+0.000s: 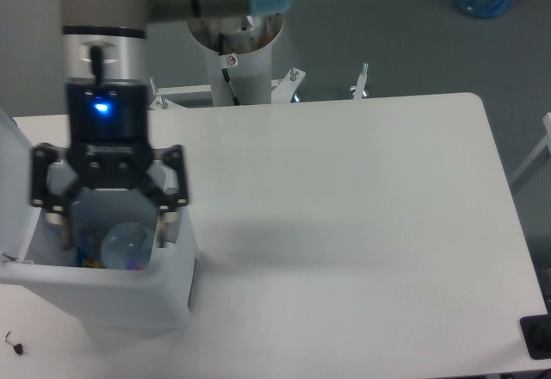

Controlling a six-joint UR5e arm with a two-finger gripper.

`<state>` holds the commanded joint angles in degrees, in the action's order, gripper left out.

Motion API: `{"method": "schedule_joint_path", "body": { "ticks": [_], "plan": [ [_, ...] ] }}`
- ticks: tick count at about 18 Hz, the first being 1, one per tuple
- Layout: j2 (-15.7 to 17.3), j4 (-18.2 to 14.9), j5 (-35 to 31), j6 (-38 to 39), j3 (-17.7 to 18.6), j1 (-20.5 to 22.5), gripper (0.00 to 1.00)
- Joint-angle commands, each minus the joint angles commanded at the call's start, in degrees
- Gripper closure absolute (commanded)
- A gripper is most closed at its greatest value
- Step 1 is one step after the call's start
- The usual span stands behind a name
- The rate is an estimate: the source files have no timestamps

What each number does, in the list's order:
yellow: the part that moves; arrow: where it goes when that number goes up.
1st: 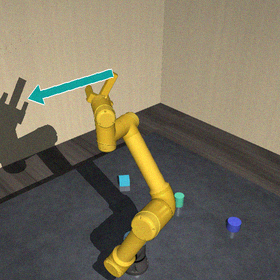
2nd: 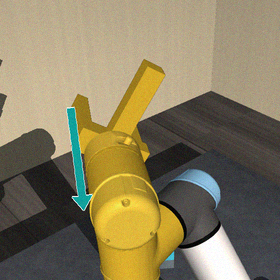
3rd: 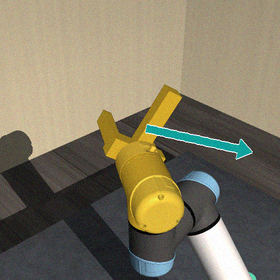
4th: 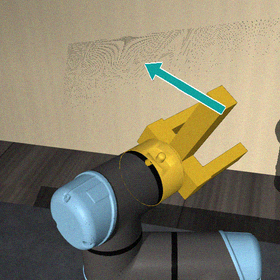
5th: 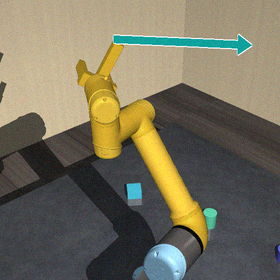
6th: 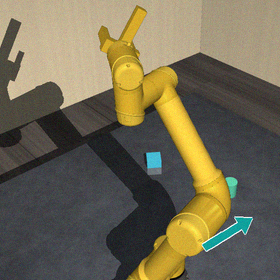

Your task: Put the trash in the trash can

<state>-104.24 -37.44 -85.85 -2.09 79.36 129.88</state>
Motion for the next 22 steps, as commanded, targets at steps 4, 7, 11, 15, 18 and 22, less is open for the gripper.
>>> {"method": "schedule_joint_path", "body": {
  "ticks": [4, 7, 11, 15, 18, 22],
  "plan": [
    [0.00, -0.96, -3.96, -11.69, 1.40, 4.40, 0.00],
    [0.87, -2.02, -6.86, -17.31, 2.98, 7.04, 0.00],
    [4.65, -10.25, -8.10, -31.27, 4.13, 11.35, 0.00],
    [7.20, -20.98, -8.19, -45.78, 4.13, 14.87, 0.00],
    [9.75, -28.28, -8.10, -52.73, 4.39, 17.06, 0.00],
    [13.35, -29.09, -7.40, -61.09, 7.73, 20.93, 0.00]
  ]
}}
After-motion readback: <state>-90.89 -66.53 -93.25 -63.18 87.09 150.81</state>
